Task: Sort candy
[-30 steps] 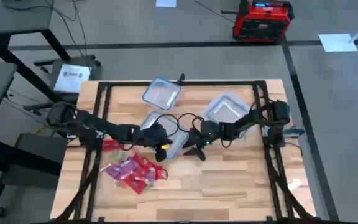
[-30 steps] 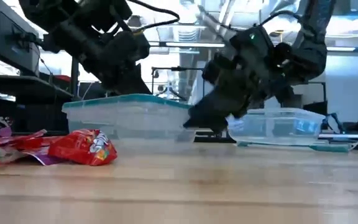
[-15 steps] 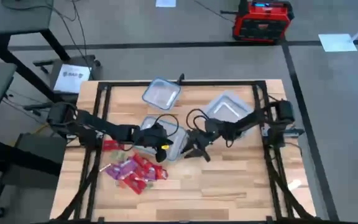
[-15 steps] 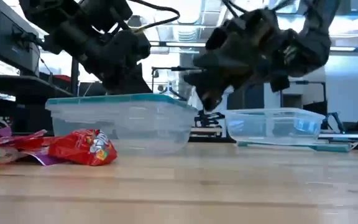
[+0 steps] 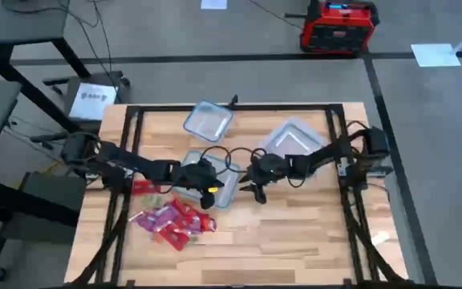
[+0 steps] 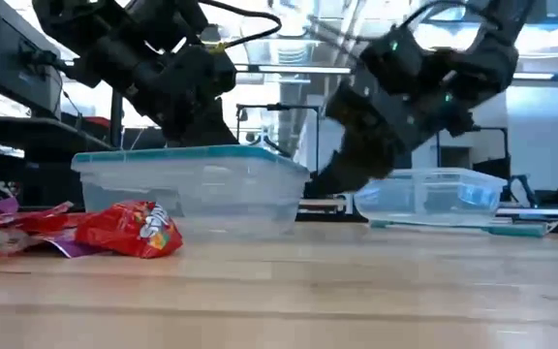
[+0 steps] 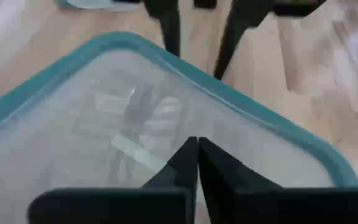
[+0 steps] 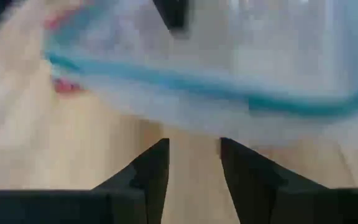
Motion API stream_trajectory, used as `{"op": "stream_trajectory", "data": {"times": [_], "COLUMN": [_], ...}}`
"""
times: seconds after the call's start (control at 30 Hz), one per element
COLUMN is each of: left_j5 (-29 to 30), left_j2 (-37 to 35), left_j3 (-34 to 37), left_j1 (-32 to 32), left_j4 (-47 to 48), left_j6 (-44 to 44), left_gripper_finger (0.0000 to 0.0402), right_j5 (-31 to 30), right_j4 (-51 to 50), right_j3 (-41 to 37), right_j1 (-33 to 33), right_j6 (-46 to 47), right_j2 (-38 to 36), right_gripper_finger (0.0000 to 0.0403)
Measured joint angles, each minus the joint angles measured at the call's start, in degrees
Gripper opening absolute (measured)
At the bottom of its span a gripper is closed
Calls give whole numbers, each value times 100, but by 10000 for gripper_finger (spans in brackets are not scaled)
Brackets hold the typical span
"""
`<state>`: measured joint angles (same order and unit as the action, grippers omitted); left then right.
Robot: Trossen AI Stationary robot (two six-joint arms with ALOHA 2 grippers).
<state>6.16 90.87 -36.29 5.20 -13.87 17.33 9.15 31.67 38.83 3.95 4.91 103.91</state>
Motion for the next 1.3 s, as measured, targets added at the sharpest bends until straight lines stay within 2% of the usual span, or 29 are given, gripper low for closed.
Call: {"op": "stream_trajectory", "data": {"times": [0.1,0.4,0.63,0.8,0.9,1.0,1.13,1.3], "left_j5": [-18,-158,-242,-58,18,18,43,34], "left_j2": [0,-2,-2,-7,-13,-15,-7,-98], "left_j3": [2,2,-2,-2,2,2,-24,-218], "left_j1": [3,-26,-92,-156,-178,-174,-138,-107], "left_j4": [6,55,55,94,145,142,58,262], "left_j6": [-88,-318,-325,-208,-122,-119,-122,-162], "left_gripper_finger": [0,0,0,0,0,0,0,0], "right_j5": [183,1858,2482,3039,3365,3608,4052,4374], "right_j4": [449,1274,1311,1900,2590,2860,2716,2414], "right_j3": [3,-13,-13,29,39,68,28,44], "right_j1": [105,347,312,137,90,137,177,-30], "right_j6": [193,702,942,1113,1678,2328,2819,2726], "right_j2": [118,169,196,454,765,907,731,-87], "right_gripper_finger": [134,134,134,134,125,111,107,108]}}
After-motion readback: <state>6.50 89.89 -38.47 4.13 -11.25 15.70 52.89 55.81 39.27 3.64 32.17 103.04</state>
